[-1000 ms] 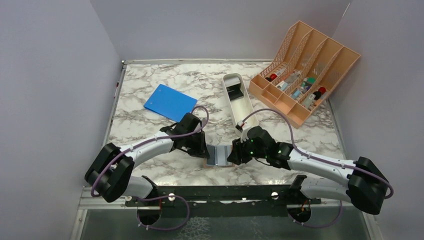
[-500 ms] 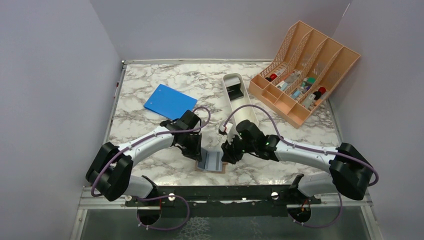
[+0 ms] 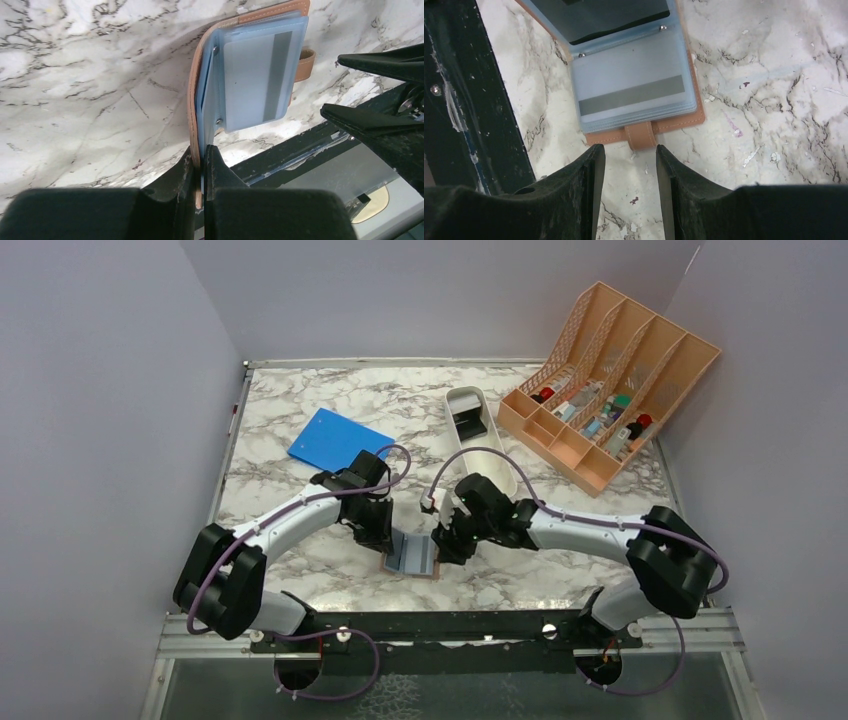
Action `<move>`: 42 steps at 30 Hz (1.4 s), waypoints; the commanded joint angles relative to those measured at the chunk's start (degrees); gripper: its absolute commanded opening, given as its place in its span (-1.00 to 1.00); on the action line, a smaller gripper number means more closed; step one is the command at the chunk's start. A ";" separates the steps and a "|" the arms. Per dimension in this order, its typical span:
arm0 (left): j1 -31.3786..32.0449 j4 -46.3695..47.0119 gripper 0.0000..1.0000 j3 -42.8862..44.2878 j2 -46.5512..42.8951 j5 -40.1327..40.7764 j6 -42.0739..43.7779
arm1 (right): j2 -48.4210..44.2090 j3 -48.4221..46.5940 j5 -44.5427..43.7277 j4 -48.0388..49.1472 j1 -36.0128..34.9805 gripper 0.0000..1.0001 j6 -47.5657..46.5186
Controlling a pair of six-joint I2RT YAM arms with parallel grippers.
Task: Put the credit cards into the card holder
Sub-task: Close the card holder at the center of the board.
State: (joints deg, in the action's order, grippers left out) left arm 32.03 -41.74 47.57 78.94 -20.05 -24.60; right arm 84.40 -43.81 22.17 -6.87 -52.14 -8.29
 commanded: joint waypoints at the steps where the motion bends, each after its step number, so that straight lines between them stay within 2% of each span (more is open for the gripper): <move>1: -1.25 -0.18 -0.94 0.44 0.54 -0.72 1.86 | 2.51 -2.56 1.24 -2.87 -0.42 -0.06 -2.13; 10: -1.75 1.38 -0.94 -0.10 0.97 -1.38 1.58 | 8.18 -6.14 -0.73 -3.59 -0.77 -0.06 -5.68; 17: -1.97 2.16 -0.94 -0.02 1.47 -1.71 1.14 | 11.30 -7.33 1.42 -1.70 -2.03 -0.07 -7.18; 22: -2.83 2.32 -0.94 -0.03 1.92 -1.59 1.20 | 12.96 -6.73 -0.44 -2.16 -2.26 -0.31 -7.59; 26: -4.63 2.36 -0.94 0.39 2.54 -1.61 1.23 | 10.78 -5.11 -1.60 -0.49 -2.26 -0.51 -6.88; 36: -6.50 2.31 -0.94 0.14 3.54 0.72 0.96 | 3.12 1.43 0.38 9.06 -2.26 -0.95 2.89; 42: -7.20 2.28 -0.94 0.23 4.35 2.65 1.23 | -1.62 7.39 1.20 16.58 -2.25 -0.98 3.55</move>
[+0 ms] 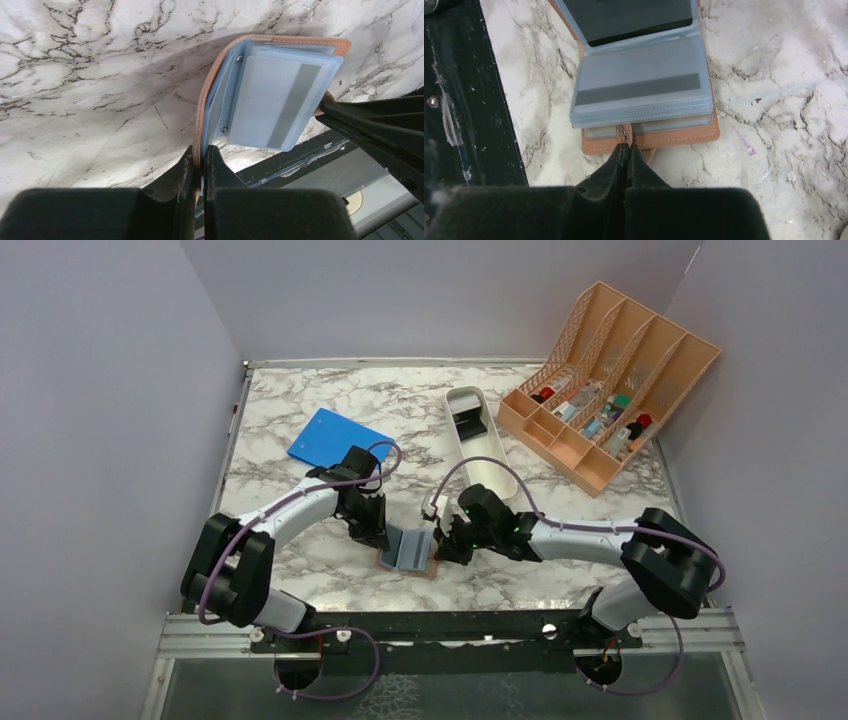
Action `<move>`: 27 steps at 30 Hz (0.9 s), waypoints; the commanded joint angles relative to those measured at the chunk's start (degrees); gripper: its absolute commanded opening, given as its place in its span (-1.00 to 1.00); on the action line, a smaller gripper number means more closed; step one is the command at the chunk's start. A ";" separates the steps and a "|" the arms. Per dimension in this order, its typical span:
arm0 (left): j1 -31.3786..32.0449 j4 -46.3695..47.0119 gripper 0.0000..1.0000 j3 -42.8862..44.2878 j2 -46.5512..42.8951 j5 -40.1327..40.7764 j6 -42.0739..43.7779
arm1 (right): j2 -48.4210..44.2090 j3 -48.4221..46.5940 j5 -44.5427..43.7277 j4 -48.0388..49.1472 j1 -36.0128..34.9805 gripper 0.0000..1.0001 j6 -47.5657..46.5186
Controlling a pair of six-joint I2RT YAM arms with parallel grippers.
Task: Put the credit cards into the card holder
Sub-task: Close the card holder at the center of the board.
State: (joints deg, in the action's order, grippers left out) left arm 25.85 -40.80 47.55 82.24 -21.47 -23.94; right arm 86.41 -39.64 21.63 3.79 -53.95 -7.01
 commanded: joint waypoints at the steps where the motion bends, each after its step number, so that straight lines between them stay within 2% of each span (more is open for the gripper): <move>1: -1.10 1.27 -0.94 0.38 1.19 4.59 0.57 | -4.36 4.03 2.18 6.81 -0.41 -0.98 2.24; 7: -1.21 1.20 -0.94 1.26 1.76 4.67 0.18 | -5.06 7.41 6.39 14.39 -0.39 -0.98 2.88; 11: -1.23 2.55 -0.66 1.53 0.59 0.69 -0.44 | -2.82 7.72 9.91 17.95 -0.43 -0.98 3.35; 19: -1.22 9.91 -0.34 -1.42 -6.08 -11.14 -5.28 | 0.71 6.97 11.63 23.95 -0.36 -0.98 2.71; 24: -1.23 13.11 -0.31 -3.82 -6.27 -16.36 -6.63 | 1.91 6.90 11.05 25.10 -0.36 -0.98 2.15; 27: -1.24 15.08 -0.31 -5.79 -6.61 -15.41 -8.01 | 2.05 6.86 11.27 24.71 -0.36 -0.98 0.21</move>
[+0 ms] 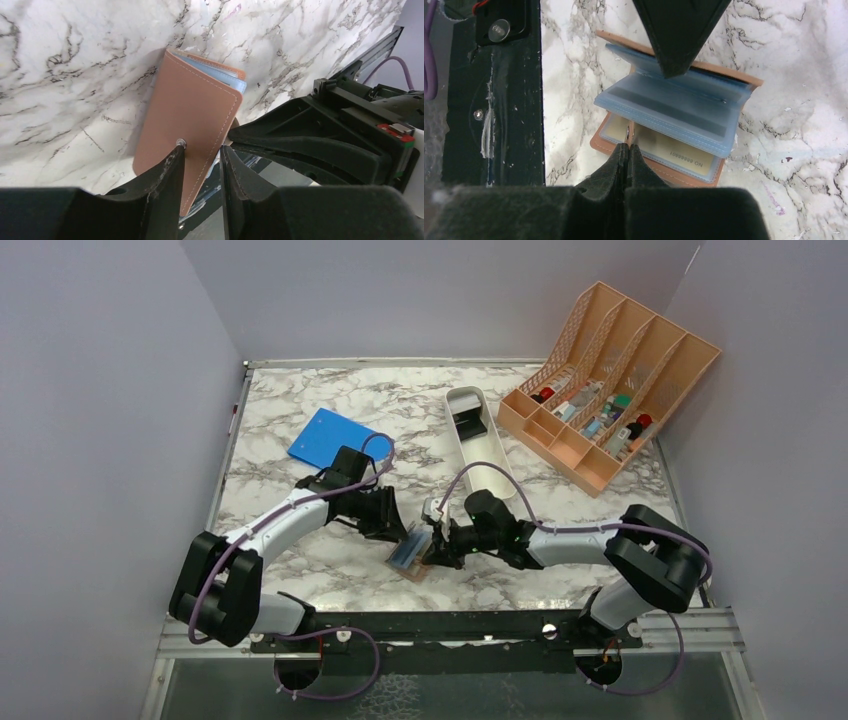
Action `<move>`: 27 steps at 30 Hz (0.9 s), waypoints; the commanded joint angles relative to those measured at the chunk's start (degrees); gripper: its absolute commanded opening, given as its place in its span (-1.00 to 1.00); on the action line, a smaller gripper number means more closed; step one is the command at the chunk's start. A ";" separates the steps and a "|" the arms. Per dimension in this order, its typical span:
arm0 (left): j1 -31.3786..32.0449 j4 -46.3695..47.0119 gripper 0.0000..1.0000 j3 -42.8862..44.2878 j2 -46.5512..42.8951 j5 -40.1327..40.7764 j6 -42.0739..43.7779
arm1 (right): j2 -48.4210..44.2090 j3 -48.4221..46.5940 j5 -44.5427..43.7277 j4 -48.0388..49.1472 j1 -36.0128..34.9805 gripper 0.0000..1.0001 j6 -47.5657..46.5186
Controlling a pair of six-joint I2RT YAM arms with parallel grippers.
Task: Put the credit cards into the card holder
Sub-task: Close the card holder at the center of the board.
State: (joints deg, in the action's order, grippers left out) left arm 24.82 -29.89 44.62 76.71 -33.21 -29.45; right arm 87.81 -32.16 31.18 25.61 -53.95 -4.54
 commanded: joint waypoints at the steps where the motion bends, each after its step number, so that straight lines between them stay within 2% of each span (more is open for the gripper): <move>1: -0.21 4.82 -0.32 -3.43 -0.99 -3.59 -2.80 | 0.49 -0.51 1.78 2.92 -0.36 -0.98 -3.20; 6: -0.15 8.73 -0.61 -5.72 0.08 -5.57 -4.60 | -0.26 0.92 3.10 4.01 -0.36 -0.98 -10.89; 13: -0.16 9.91 -0.68 -6.43 1.88 -1.65 -4.85 | -3.26 4.35 6.53 7.88 -0.36 -0.98 -22.25; 17: -0.14 10.26 -0.55 -6.70 3.32 0.36 -4.22 | -3.64 3.92 6.77 4.40 -0.36 -0.98 -25.92; 22: -0.20 13.30 -0.37 -7.57 4.30 -2.19 -5.31 | -3.38 3.75 7.48 4.55 -0.36 -0.98 -26.98; 27: -0.15 12.32 -0.33 -6.83 1.24 0.77 -6.47 | -1.72 2.49 8.76 3.79 -0.36 -0.98 -25.70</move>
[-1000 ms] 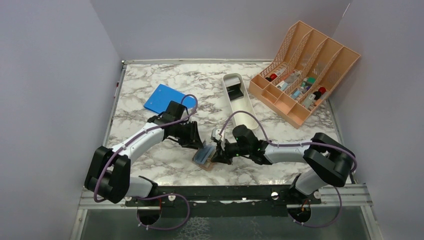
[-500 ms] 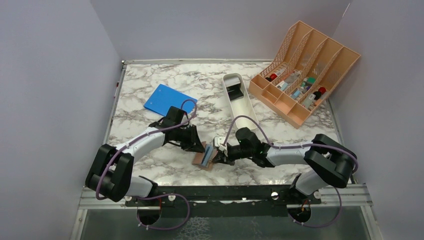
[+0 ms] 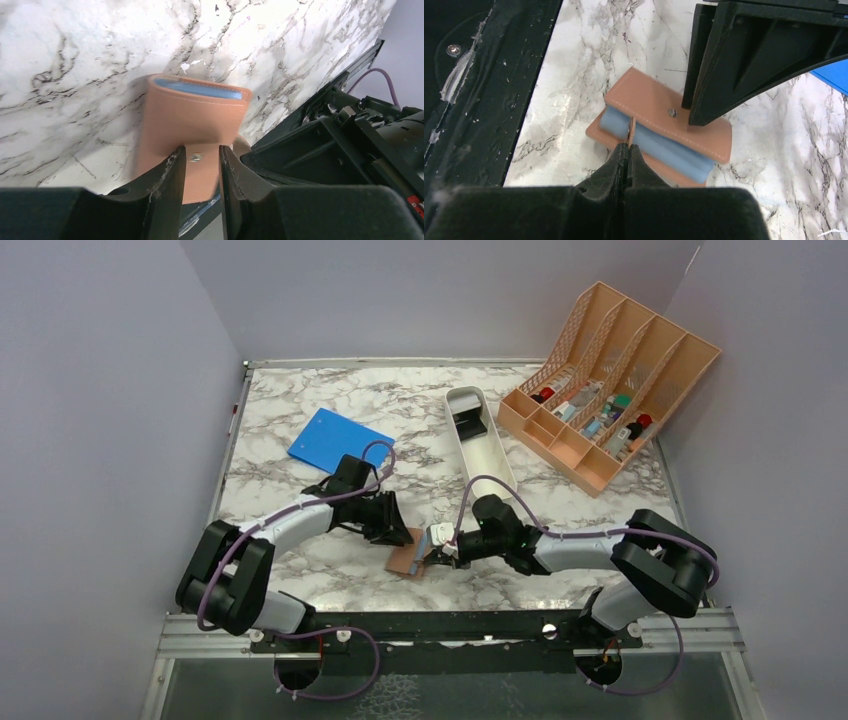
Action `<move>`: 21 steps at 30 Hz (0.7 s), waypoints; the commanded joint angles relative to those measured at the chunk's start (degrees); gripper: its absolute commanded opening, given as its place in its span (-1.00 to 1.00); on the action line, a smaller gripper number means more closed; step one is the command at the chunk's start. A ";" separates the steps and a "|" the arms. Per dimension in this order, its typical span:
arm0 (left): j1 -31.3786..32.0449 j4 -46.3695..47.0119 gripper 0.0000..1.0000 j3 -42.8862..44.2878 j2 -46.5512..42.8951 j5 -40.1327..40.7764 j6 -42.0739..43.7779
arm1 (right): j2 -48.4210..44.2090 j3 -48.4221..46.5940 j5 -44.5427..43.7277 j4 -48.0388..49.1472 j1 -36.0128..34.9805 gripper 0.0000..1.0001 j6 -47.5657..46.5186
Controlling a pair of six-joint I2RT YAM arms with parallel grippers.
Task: Put the credit cards into the card holder
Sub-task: Close the card holder at the center of the board.
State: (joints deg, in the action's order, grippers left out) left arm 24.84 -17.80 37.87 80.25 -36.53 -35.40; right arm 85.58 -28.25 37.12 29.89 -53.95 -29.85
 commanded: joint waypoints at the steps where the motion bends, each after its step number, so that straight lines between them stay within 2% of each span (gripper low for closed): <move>1: -0.18 -0.82 -0.31 0.44 -3.07 5.88 -0.44 | 0.70 -1.50 2.50 -0.59 -0.36 -0.98 0.14; 6: -0.23 -8.11 -0.30 3.71 -6.40 17.87 1.43 | -0.15 -0.83 0.79 -1.91 -0.36 -0.98 2.57; 9: -0.21 -9.20 -0.42 3.95 -6.45 20.66 1.45 | -1.05 -0.76 -0.54 -3.45 -0.36 -0.98 5.56; 14: -0.14 -5.99 -0.68 1.19 -5.22 15.18 -0.01 | -1.89 1.55 0.20 -0.90 -0.34 -0.98 10.30; 18: 0.26 -0.26 -0.73 -2.81 -6.33 8.33 -2.76 | -2.42 3.98 1.60 4.57 -0.36 -0.98 12.11; 21: 1.08 1.53 -0.74 -4.55 -7.37 6.33 -4.29 | -3.33 5.48 1.86 7.49 -0.36 -0.98 12.35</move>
State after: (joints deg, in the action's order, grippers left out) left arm 25.02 -20.71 35.35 74.83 -24.56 -36.95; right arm 84.36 -24.51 37.39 30.81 -53.95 -19.59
